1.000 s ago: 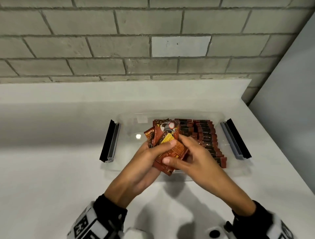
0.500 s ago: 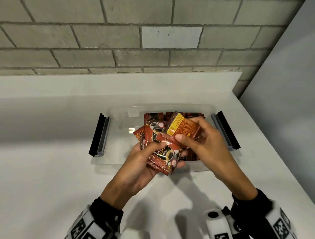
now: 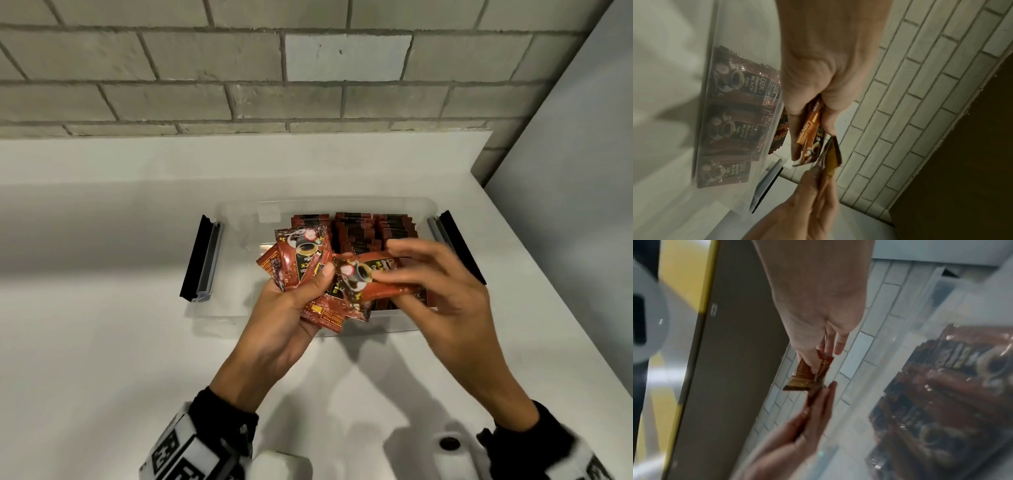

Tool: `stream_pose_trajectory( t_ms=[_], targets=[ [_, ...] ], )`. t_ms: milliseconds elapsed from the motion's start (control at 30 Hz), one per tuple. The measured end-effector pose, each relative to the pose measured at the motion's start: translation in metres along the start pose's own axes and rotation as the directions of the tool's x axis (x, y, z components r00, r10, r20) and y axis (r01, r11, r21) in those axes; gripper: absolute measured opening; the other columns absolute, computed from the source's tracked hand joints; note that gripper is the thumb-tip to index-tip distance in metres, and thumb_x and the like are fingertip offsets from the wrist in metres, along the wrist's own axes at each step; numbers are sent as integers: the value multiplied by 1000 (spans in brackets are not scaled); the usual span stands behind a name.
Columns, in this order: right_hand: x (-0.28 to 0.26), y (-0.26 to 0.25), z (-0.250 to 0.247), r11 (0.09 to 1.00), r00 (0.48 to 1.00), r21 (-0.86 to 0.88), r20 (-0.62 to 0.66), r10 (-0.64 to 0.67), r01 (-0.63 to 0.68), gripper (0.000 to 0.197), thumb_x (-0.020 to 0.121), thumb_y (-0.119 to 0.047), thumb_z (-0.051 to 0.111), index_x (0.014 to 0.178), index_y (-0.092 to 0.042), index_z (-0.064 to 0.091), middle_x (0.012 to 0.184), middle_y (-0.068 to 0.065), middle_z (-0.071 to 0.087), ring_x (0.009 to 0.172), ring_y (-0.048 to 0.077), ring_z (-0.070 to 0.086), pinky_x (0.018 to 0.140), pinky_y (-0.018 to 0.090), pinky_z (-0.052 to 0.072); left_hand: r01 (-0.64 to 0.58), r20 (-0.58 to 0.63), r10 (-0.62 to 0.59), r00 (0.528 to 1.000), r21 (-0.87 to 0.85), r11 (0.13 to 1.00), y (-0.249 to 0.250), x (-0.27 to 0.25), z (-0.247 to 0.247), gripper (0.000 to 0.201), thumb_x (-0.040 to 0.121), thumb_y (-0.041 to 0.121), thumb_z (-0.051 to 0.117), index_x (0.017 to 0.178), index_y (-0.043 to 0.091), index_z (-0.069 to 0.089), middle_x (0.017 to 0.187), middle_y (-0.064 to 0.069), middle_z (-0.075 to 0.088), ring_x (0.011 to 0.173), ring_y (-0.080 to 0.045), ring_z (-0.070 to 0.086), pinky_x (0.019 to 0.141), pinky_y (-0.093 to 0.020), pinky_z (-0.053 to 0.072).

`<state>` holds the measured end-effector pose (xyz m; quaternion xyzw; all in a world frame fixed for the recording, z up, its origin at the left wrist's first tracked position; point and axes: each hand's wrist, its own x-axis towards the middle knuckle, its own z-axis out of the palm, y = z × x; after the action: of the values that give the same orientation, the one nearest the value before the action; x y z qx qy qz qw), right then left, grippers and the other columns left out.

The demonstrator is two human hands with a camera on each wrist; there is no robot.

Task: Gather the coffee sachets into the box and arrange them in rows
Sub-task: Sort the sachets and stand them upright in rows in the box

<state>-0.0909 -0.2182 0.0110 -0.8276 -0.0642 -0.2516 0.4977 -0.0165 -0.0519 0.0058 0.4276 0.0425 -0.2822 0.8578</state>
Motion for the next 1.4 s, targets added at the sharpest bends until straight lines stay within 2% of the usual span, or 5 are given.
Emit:
stream_pose_trajectory(
  t_ms=[467, 800, 967, 1133, 1400],
  targets=[
    [-12, 1, 2, 937, 957, 226, 180, 227, -265, 29, 89, -10, 49, 108, -20, 69, 109, -9, 67, 110, 11, 61, 88, 23, 51, -30, 16, 29, 999, 80, 996, 5, -10, -1, 40, 79, -14, 59, 112, 7, 60, 108, -14, 71, 98, -29, 69, 73, -40, 60],
    [6, 8, -5, 816, 876, 372, -15, 481, -442, 33, 79, -12, 66, 110, -16, 56, 89, -2, 72, 82, 12, 68, 67, 21, 53, -31, -21, 36, 999, 224, 974, 5, -8, -7, 36, 68, 1, 71, 102, 10, 64, 97, -10, 74, 85, -26, 72, 70, -34, 59],
    [17, 3, -22, 869, 912, 285, 189, 363, -405, 21, 88, -21, 61, 107, -25, 69, 110, 7, 63, 101, 40, 56, 87, 54, 46, -17, -12, 21, 1000, 275, 961, 6, -7, -5, 52, 62, 6, 74, 113, 7, 62, 102, -12, 73, 90, -29, 71, 78, -41, 58],
    [22, -4, -12, 889, 862, 138, 347, 370, -437, 38, 90, -8, 59, 120, -31, 55, 103, -7, 63, 99, 11, 59, 87, 25, 51, -13, 19, 8, 1000, 287, 958, 4, -9, 1, 45, 60, 5, 74, 105, 7, 66, 99, -11, 74, 87, -28, 72, 74, -37, 60],
    [19, -11, -8, 869, 790, 39, 439, 428, -493, 33, 92, -12, 56, 118, -32, 57, 105, 23, 56, 95, 25, 59, 82, 28, 52, 8, -12, -5, 1000, 257, 966, 5, -16, 6, 16, 88, 20, 60, 103, 16, 64, 99, -8, 74, 90, -23, 71, 84, -39, 56]
  ],
)
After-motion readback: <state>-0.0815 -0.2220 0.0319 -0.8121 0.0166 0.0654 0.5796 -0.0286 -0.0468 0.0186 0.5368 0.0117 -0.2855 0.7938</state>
